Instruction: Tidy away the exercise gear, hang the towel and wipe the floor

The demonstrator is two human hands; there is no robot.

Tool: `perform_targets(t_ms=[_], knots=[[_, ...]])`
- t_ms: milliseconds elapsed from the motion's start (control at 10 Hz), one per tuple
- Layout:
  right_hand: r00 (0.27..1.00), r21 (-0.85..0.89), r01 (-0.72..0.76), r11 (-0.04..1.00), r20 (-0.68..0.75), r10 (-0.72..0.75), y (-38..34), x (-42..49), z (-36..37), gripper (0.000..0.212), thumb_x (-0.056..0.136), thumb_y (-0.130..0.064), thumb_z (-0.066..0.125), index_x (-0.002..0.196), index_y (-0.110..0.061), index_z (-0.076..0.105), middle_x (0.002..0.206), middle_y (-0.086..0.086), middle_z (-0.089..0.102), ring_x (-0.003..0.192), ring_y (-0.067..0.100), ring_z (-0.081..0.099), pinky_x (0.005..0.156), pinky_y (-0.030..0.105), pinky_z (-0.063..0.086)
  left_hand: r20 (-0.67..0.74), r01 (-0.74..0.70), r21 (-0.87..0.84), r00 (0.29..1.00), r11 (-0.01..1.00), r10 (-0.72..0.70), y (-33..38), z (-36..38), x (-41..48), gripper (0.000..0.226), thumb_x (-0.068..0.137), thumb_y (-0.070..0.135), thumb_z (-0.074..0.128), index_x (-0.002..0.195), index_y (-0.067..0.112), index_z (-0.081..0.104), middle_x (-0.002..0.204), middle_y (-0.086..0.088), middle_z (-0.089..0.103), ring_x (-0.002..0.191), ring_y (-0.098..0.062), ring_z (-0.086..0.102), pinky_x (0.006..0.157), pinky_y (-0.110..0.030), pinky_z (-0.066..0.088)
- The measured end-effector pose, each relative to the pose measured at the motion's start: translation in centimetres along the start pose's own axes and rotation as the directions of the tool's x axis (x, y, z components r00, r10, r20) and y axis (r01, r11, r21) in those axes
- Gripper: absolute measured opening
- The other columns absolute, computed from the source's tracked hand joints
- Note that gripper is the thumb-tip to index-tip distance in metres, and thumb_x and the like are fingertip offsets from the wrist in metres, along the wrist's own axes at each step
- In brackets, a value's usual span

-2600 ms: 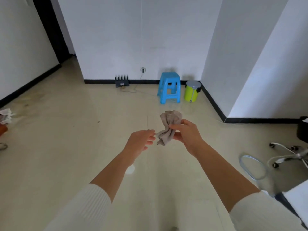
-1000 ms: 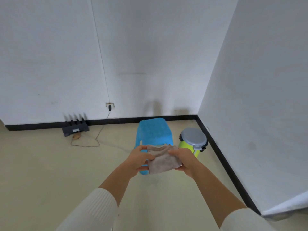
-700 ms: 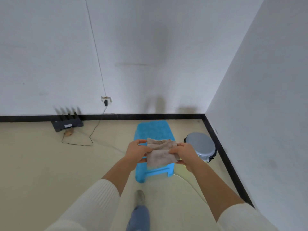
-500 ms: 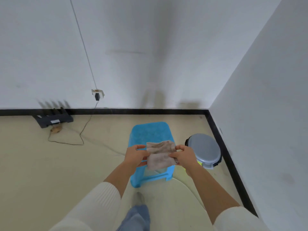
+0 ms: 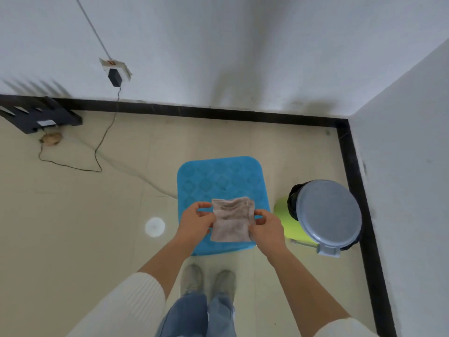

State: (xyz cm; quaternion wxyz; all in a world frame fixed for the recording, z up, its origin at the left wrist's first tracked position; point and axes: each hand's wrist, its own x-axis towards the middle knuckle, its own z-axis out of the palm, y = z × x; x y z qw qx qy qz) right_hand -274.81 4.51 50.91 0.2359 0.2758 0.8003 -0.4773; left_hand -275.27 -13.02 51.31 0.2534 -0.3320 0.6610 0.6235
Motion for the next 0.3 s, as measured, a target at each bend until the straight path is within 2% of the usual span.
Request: perform_targets(t_ms=[100,200,300], knots=[[0.999,-0.001,0.018,1.0,0.036,-0.018,1.1,4.1,0.9,0.033,0.081,-0.002,0.057,0.106,-0.021,0.066,0.081,0.001,0.07,0.066,0.014,0.063,0.054,0.019,0.045,-0.006,0.009,0.007,1.0,1.0,-0.009,-1.2,0.5,3.4,0.028,0.084,0.002,0.06,0.109,0.014,0.057,0.098,-0.01,0.07,0.077,-0.016,0.067,0.058,-0.018,0.049],[0.997,-0.023,0.004,1.0,0.081,-0.002,2.0,6.2,1.5,0.038,0.081,-0.001,0.057,0.113,-0.02,0.063,0.087,-0.001,0.067,0.074,0.013,0.062,0.059,0.019,0.044,-0.001,0.015,0.052,1.0,0.999,-0.015,-2.4,0.5,5.5,0.026,0.084,0.006,0.062,0.107,0.018,0.057,0.102,-0.004,0.07,0.086,-0.015,0.067,0.064,-0.019,0.047],[0.997,-0.07,0.012,0.998,0.075,-0.006,2.3,7.8,1.6,0.033,0.083,-0.007,0.06,0.115,-0.017,0.063,0.095,-0.001,0.063,0.08,0.012,0.06,0.06,0.016,0.043,-0.084,-0.017,0.185,0.996,0.983,0.033,-3.3,0.6,6.7,0.024,0.084,0.014,0.064,0.106,0.022,0.058,0.107,0.003,0.066,0.093,-0.014,0.063,0.071,-0.023,0.044]])
